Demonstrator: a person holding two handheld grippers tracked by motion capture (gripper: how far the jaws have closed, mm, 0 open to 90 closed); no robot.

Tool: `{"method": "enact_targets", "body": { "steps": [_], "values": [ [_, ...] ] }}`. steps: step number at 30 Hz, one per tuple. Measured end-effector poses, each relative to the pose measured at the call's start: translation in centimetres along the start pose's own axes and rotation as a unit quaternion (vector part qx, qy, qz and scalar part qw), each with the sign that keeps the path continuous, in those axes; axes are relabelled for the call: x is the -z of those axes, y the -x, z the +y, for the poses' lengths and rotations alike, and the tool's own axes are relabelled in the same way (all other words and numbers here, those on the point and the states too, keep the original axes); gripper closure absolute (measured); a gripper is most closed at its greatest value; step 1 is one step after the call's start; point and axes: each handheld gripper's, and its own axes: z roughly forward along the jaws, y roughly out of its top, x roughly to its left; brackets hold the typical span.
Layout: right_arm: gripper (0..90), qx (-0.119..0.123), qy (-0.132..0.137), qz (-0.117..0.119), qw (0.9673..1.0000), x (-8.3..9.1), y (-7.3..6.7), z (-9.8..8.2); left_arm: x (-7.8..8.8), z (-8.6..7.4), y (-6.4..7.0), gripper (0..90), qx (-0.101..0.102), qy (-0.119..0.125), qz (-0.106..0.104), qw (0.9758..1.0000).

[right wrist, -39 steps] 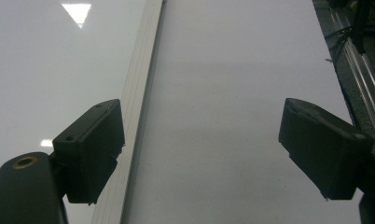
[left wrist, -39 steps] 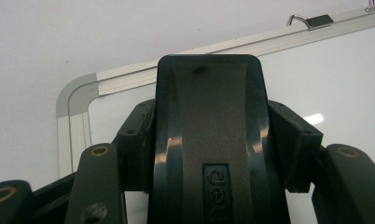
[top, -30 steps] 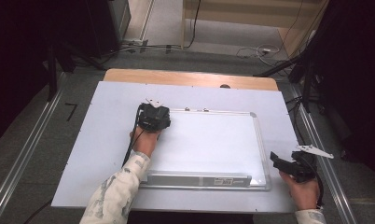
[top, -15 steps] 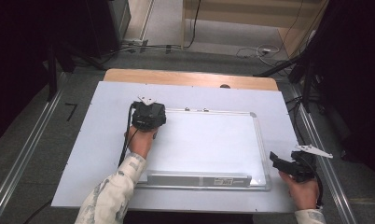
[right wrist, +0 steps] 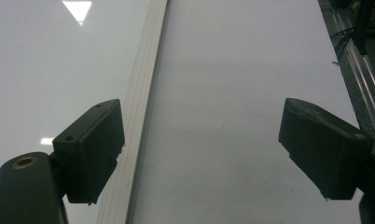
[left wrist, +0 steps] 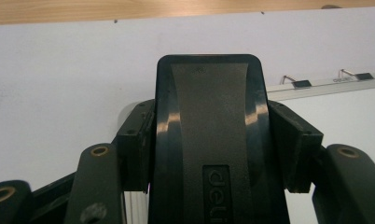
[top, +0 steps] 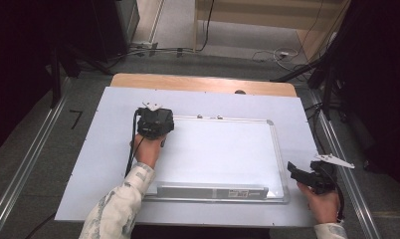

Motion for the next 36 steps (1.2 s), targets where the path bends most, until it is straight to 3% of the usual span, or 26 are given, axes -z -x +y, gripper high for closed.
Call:
{"method": "enact_targets", "body": {
  "steps": [13,36],
  "values": [
    [13.0,0.000,0.000,0.000,1.0000,0.0,0.0,0.0,-1.2,-0.2,-1.2,40.4,0.027,-0.014,0.025,0.9992],
    [13.0,-0.002,-0.001,0.001,1.0000,0.0,0.1,0.0,-4.2,-1.4,-0.6,40.2,0.042,-0.051,0.061,0.9960]
  ]
}}
